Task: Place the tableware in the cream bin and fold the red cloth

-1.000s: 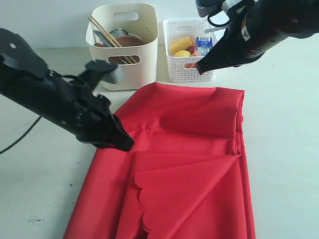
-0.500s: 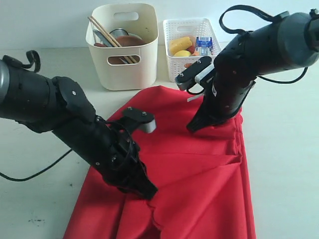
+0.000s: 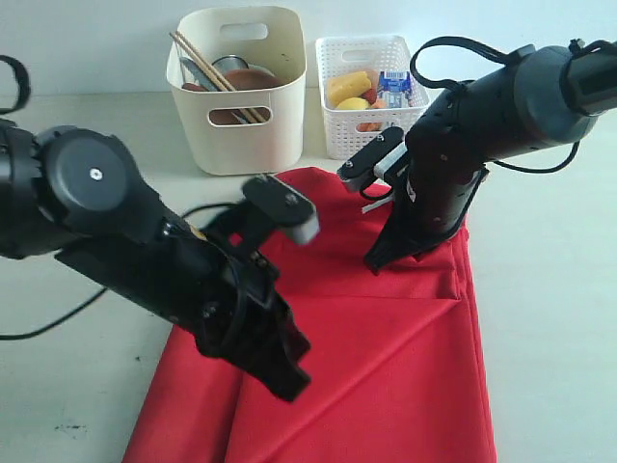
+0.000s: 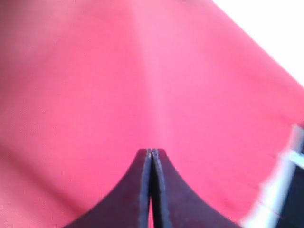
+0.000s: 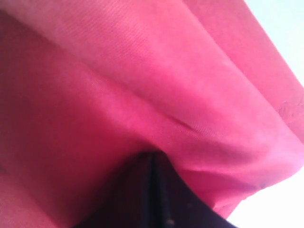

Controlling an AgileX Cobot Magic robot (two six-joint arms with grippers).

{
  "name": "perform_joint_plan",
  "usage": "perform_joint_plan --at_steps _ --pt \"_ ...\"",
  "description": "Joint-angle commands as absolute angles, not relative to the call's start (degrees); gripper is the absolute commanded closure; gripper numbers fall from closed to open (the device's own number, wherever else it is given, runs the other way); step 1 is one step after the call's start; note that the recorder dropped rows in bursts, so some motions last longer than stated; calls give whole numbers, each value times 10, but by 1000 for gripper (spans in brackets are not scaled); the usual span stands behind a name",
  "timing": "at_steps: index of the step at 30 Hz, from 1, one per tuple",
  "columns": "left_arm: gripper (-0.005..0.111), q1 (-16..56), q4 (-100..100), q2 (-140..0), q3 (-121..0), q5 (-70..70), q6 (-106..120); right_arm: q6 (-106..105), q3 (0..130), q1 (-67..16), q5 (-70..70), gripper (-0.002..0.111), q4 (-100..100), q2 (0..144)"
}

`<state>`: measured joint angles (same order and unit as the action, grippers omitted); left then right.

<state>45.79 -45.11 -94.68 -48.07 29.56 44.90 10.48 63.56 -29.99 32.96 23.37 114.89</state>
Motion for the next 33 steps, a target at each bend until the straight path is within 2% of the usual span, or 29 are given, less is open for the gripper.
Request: perform_joint_plan --at_steps 1,10,17,25,33 --pt "105 407 -431 -968 -449 216 419 106 633 -300 350 108 231 1158" --pt "105 394 -437 -1037 -447 131 356 106 633 -300 356 108 230 1158" --pt "105 410 -445 -1059 -447 139 355 106 633 -300 358 108 230 1158" --pt "105 539 -462 -1042 -447 136 357 106 633 -300 342 108 230 1158" --pt "105 654 -457 -960 -447 63 357 106 633 -300 342 108 230 1158"
